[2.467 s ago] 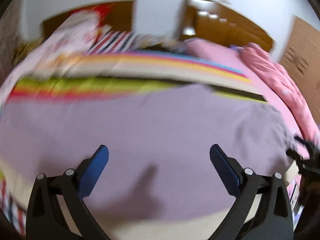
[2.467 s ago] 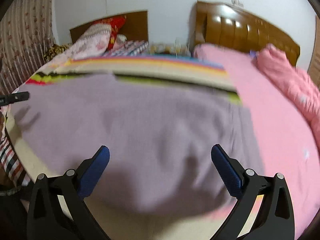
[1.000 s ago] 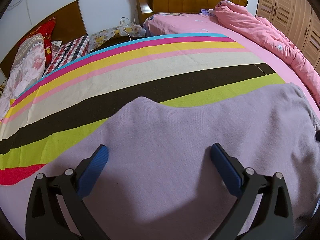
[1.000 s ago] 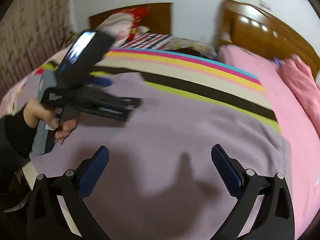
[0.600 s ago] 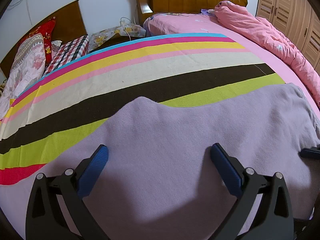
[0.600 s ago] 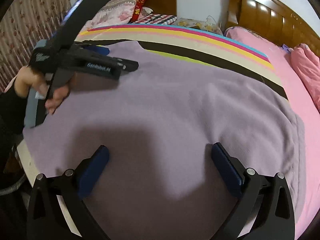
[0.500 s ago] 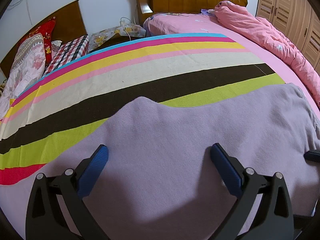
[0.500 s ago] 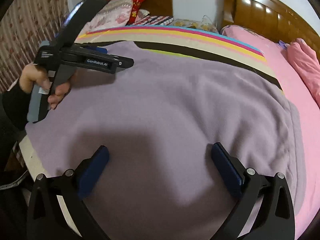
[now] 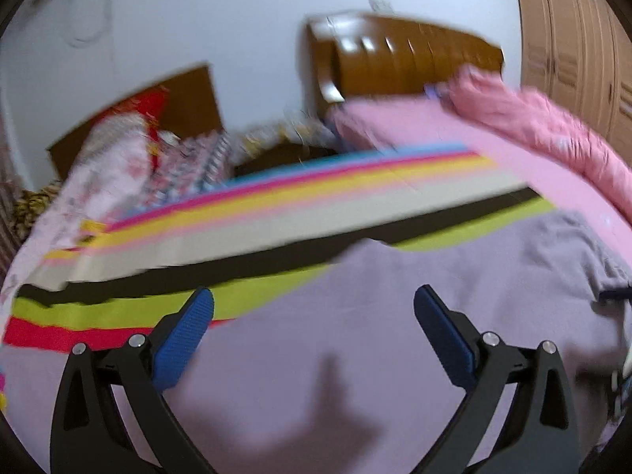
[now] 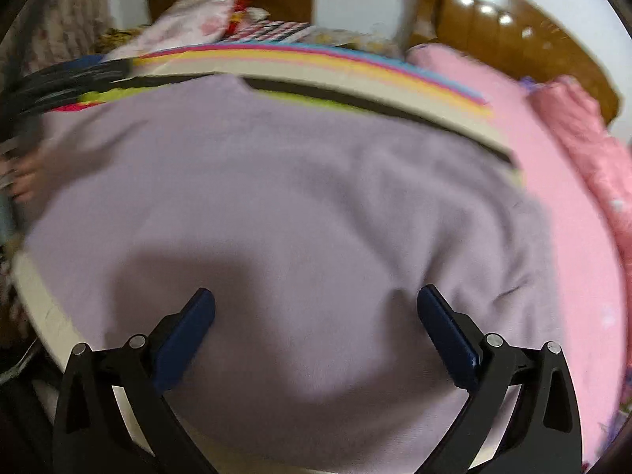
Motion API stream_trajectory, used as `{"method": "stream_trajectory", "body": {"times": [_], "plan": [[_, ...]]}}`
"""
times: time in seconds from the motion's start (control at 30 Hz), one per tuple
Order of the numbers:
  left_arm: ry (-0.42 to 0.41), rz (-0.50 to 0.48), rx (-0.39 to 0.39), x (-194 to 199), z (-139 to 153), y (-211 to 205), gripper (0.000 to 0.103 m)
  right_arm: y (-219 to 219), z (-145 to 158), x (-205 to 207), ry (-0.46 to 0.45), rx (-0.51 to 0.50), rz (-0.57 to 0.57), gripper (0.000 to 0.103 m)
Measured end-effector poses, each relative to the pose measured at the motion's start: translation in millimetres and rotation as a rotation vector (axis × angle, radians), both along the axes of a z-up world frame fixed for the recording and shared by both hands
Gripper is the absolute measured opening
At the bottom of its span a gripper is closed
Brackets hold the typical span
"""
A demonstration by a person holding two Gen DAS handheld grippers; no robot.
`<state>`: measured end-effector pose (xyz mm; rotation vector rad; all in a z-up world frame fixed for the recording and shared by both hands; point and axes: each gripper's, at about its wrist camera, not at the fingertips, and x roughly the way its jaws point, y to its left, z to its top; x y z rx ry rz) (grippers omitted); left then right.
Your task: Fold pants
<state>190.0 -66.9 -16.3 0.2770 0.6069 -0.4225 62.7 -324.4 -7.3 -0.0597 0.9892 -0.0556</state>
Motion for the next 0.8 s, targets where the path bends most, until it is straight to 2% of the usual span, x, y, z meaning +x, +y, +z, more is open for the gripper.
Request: {"method": "stream_trajectory", "body": {"times": [0.03, 0.1, 0.13, 0.2, 0.27, 0.4, 0.47, 0.53, 0.57, 0.6, 0.67, 0.8], "plan": [[0.010, 0.044, 0.007, 3, 1, 22, 0.101, 8, 10, 5, -0.037, 0.003, 0.010, 0.098], [0.079, 0.171, 0.000, 15, -5, 72, 0.101, 34, 29, 21, -0.110, 0.082, 0.097, 0.098], [0.168, 0.278, -0.031, 28, -15, 113, 0.101, 48, 35, 31, -0.132, 0.120, 0.144, 0.098], [0.272, 0.430, -0.099, 42, -30, 168, 0.101, 89, 44, 59, -0.155, 0.166, 0.242, 0.098], [0.322, 0.514, -0.135, 48, -37, 204, 0.101, 131, 46, 83, -0.155, 0.172, 0.334, 0.098], [0.391, 0.547, -0.100, 55, -58, 242, 0.101, 219, 30, 134, -0.080, 0.157, 0.480, 0.098], [0.358, 0.522, -0.117, 52, -62, 249, 0.101, 248, 18, 150, -0.053, 0.139, 0.509, 0.098], [0.332, 0.516, -0.084, 49, -66, 245, 0.102, 269, 1, 164, -0.021, 0.064, 0.518, 0.098], [0.314, 0.521, -0.064, 47, -67, 243, 0.102, 274, -7, 169, 0.005, 0.011, 0.501, 0.098], [0.301, 0.525, -0.043, 46, -69, 240, 0.102, 275, -17, 174, 0.025, 0.011, 0.483, 0.098], [0.304, 0.524, -0.067, 49, -68, 246, 0.102, 260, -26, 180, 0.023, 0.147, 0.460, 0.099], [0.303, 0.520, -0.060, 52, -66, 247, 0.102, 258, -27, 178, -0.002, 0.159, 0.477, 0.099]]}}
